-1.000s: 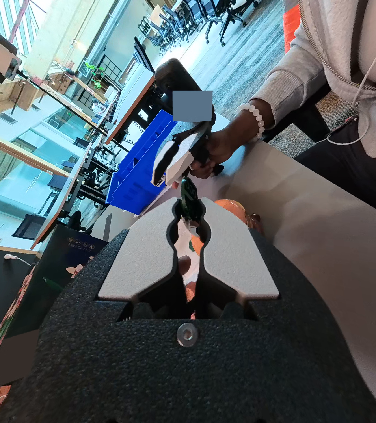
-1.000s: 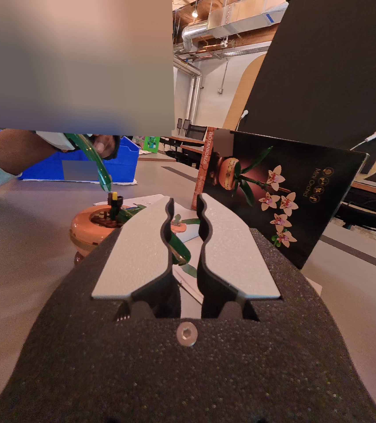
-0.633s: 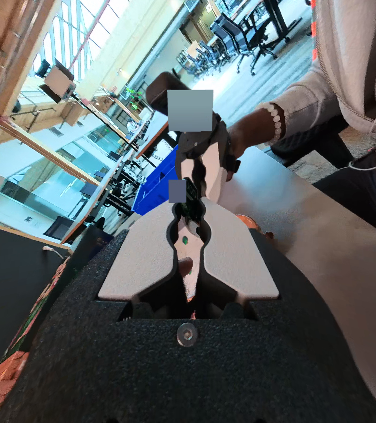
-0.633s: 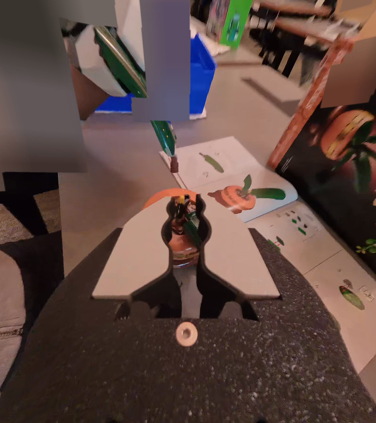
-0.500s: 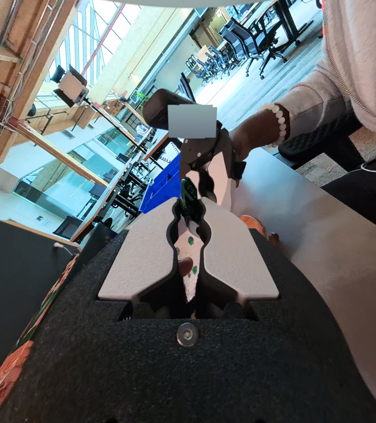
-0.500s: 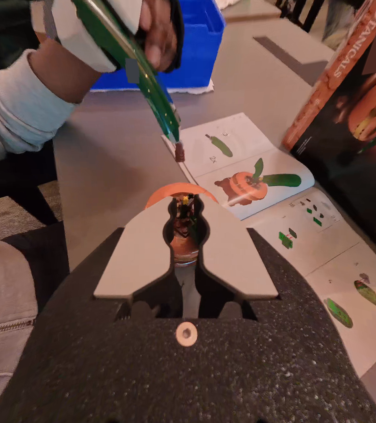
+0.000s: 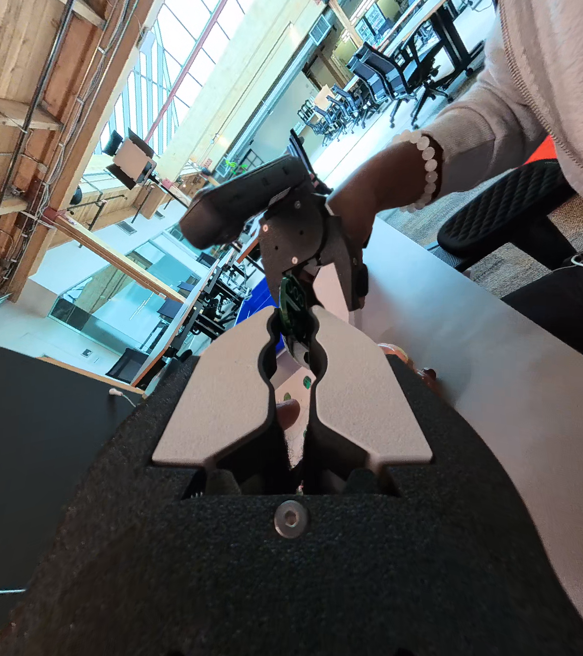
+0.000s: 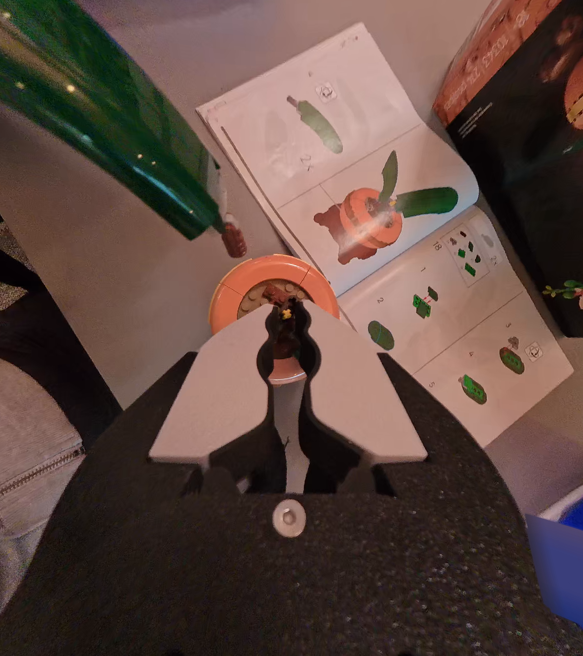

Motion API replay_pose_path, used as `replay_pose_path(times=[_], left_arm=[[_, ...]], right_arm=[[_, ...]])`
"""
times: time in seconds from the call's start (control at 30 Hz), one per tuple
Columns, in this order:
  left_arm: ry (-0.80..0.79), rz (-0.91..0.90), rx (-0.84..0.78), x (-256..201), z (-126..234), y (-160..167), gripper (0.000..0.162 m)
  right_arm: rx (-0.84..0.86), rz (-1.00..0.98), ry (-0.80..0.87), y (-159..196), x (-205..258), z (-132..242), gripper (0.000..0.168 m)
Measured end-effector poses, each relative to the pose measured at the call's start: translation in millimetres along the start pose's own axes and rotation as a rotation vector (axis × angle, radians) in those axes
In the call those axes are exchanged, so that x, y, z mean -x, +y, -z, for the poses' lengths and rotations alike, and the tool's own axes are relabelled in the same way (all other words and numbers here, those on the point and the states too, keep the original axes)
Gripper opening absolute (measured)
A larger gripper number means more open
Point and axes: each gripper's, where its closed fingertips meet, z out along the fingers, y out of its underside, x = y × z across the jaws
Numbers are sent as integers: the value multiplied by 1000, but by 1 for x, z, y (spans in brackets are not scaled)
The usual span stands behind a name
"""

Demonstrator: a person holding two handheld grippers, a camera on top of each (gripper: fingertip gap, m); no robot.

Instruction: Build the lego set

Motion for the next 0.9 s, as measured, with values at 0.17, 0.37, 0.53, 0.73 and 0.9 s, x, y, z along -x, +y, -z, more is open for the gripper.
replay_pose_path(times=[0.17, 0.37, 0.53, 0.73, 0.9], left_arm=[[2, -13, -20, -3, 0, -7, 13], [1, -6, -12, -2, -1, -4, 13], [3, 1, -6, -2, -1, 0, 13], [13, 0, -4, -4, -2, 1, 13], [25, 3, 15, -7, -5, 5, 13]], right_arm=[[56, 12, 30, 2, 1, 0, 8], [68, 11, 42, 3, 0, 0, 8], [97, 32, 78, 3, 0, -1, 8], [89, 30, 79, 4, 1, -1, 8], [-29, -22, 59, -2, -2, 7, 31]])
